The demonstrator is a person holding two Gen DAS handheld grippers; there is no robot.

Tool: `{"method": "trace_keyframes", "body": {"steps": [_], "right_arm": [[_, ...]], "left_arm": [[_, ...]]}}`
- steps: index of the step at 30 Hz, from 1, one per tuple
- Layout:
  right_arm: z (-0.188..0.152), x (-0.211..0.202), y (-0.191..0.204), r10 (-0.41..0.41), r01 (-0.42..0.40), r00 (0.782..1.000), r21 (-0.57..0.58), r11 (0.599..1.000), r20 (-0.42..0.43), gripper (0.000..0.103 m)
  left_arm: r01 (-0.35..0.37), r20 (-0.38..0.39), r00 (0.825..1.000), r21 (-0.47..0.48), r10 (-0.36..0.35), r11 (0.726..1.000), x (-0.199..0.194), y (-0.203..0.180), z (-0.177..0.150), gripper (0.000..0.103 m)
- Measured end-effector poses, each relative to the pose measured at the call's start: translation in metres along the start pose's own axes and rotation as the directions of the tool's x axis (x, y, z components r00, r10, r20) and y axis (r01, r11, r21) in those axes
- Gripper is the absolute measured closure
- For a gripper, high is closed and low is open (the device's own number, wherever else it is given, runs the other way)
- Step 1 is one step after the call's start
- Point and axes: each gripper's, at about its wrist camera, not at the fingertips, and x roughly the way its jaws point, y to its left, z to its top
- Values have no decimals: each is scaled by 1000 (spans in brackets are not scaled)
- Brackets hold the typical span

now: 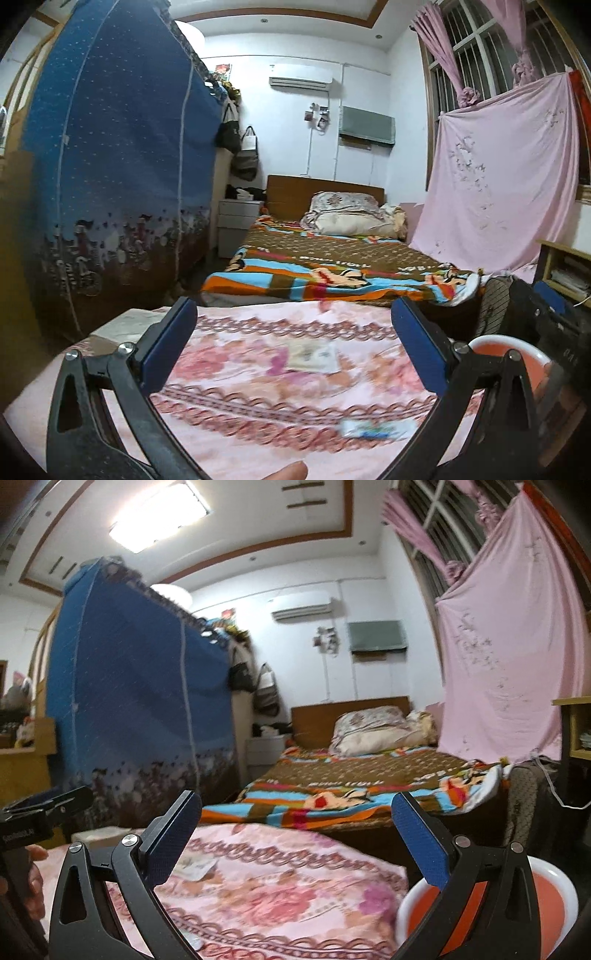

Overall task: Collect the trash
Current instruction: 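Move both open tools back over the remaining items on the bed, then grasp the white paper packet with the left tool while the right tool grasps the toothpaste tube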

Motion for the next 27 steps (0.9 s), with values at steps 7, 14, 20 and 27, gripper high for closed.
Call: {"method": "trace_keyframes", "body": {"steps": [7,14,20,27], "right_arm": [[-8,6,17,67,-71,996,-56,996,-63,0],[-12,19,33,182,-200,969,-96,975,-168,0],[-30,42,56,237,-306,892,-130,943,-385,22],[-55,61,74,270,-401,767,-106,910,-582,52]], "left_arm": [[-33,-1,999,7,33,999,-9,18,-10,11],[-39,-27,999,4,40,999,-10,26,-14,11],[-41,-156,987,1,40,999,9,30,-20,11],[-15,-323,946,-31,4,999,32,36,-31,12]]}}
